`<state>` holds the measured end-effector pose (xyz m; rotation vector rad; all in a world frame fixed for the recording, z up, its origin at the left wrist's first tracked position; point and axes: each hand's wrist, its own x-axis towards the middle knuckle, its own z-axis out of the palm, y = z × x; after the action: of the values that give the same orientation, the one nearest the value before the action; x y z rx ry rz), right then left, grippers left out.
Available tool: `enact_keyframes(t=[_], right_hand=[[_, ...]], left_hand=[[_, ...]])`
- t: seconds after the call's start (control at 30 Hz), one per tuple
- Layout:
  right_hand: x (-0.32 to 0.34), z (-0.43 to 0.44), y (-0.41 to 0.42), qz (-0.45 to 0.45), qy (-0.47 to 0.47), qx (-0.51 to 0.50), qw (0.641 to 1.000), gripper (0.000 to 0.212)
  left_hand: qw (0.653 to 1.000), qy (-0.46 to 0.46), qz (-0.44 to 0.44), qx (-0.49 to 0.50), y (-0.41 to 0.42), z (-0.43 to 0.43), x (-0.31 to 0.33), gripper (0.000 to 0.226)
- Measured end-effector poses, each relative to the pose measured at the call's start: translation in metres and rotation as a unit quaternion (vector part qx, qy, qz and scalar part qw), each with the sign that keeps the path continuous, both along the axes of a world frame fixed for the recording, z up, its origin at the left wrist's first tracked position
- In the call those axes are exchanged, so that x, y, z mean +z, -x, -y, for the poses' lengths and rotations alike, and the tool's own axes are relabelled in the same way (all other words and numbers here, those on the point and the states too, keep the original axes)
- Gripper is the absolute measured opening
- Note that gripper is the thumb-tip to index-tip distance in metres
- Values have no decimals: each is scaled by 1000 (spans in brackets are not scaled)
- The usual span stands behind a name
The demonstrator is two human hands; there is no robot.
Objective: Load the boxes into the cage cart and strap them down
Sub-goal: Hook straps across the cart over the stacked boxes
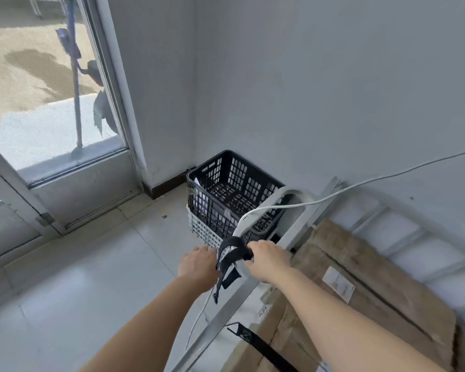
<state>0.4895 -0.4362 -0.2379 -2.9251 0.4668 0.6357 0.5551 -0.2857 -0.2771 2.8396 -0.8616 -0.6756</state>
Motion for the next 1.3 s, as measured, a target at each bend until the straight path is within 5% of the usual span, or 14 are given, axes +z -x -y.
enact_keyframes(t=[0.2,0.27,0.37,0.47,0.57,0.73,0.93,1.07,1.3], right_hand=[[-23,0,-31,4,-58,-47,997,26],[-26,3,-34,5,-88,-69,994,26],[-27,6,-33,26,-133,-105,985,33],[-21,10,-30,57,-155,-115,980,24],[-3,6,-26,124,-199,-112,966,12],[62,4,-15,303,-297,-168,890,17],[166,3,29,508,-335,-173,774,19],[212,9,79,606,-353,-170,692,18],[226,2,153,591,-362,-170,701,26]], left_hand=[[983,109,-141,34,-27,25,-34,75],[970,155,-175,64,-32,30,-42,63],[969,170,-171,62,-37,33,-43,18],[971,174,-146,78,-44,32,-27,18],[947,273,-112,129,-51,28,5,18],[897,420,-44,129,-54,21,83,16],[908,406,35,98,-21,15,140,9],[885,441,52,139,17,1,173,12],[825,530,40,192,81,1,229,15]])
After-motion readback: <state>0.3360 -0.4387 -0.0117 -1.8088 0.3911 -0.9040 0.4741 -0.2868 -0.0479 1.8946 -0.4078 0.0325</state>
